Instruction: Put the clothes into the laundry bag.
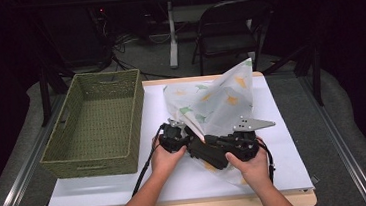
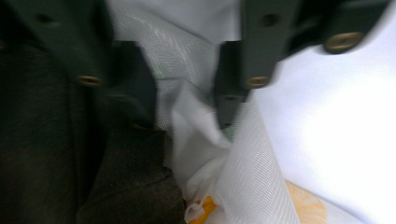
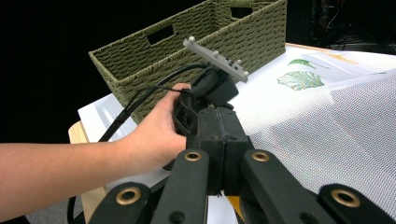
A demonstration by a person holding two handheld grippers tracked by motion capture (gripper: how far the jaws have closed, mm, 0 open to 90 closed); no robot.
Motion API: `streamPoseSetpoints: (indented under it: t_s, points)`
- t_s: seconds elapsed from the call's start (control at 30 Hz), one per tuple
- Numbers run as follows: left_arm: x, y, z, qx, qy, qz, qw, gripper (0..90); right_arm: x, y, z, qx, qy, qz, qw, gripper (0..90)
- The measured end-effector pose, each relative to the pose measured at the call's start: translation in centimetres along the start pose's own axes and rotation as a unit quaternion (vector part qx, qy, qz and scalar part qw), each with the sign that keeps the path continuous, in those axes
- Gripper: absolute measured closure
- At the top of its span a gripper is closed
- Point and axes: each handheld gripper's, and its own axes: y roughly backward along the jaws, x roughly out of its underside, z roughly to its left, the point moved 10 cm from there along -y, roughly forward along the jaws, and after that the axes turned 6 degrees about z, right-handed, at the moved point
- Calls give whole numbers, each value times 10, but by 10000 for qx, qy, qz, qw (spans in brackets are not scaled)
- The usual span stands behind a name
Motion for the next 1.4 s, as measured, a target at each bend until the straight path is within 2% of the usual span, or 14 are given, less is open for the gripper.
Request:
streamPoseSetpoints:
  t_s: [0.03, 0.1, 0.17, 0.33, 0.57, 0.6, 0.73, 0.77, 0.9, 1.0, 1.27, 1.3, 1.37, 1.4]
  points:
    - [0, 0, -2, 42, -7, -5, 10000, 731, 0, 0, 0, -1, -16, 4, 10000, 900]
    - [0, 0, -6, 55, -31, 12, 10000, 829, 1, 0, -1, 3, -35, 8, 10000, 900]
    - [-1, 0, -7, -91, -107, 40, 9999, 888, 1, 0, -1, 4, -28, 5, 10000, 900]
    - [1, 14, -7, 149, -83, -25, 9999, 897, 1, 2, -4, 30, -47, -19, 10000, 900]
    - [4, 57, -7, 324, -114, -350, 9988, 898, 0, 5, -8, 77, -106, -60, 9999, 900]
    - [6, 64, -9, 396, -137, -353, 9985, 898, 0, 5, -8, 83, -100, -57, 9999, 900]
    - [13, 87, -13, 386, -348, -428, 9977, 898, 0, 4, -9, 128, -67, -51, 9999, 900]
    - [15, 92, -14, 405, -327, -444, 9977, 898, 0, 5, -10, 140, -64, -41, 9999, 900]
    - [29, 111, -14, 498, -391, -421, 9971, 898, 1, 7, -13, 194, -90, -33, 9998, 900]
    - [45, 122, -13, 441, -467, -337, 9974, 898, 2, 9, -17, 251, -112, -22, 9996, 900]
    - [95, 132, -9, 380, -520, 55, 9979, 896, 7, 21, -22, 374, -101, -20, 9992, 900]
    - [103, 131, -6, 345, -484, 102, 9982, 896, 10, 23, -21, 373, -118, 3, 9992, 900]
    - [106, 131, -5, 350, -467, 134, 9982, 895, 13, 24, -20, 366, -105, 26, 9993, 900]
    - [109, 128, -4, 430, -364, 136, 9983, 894, 16, 24, -17, 336, -110, 62, 9994, 900]
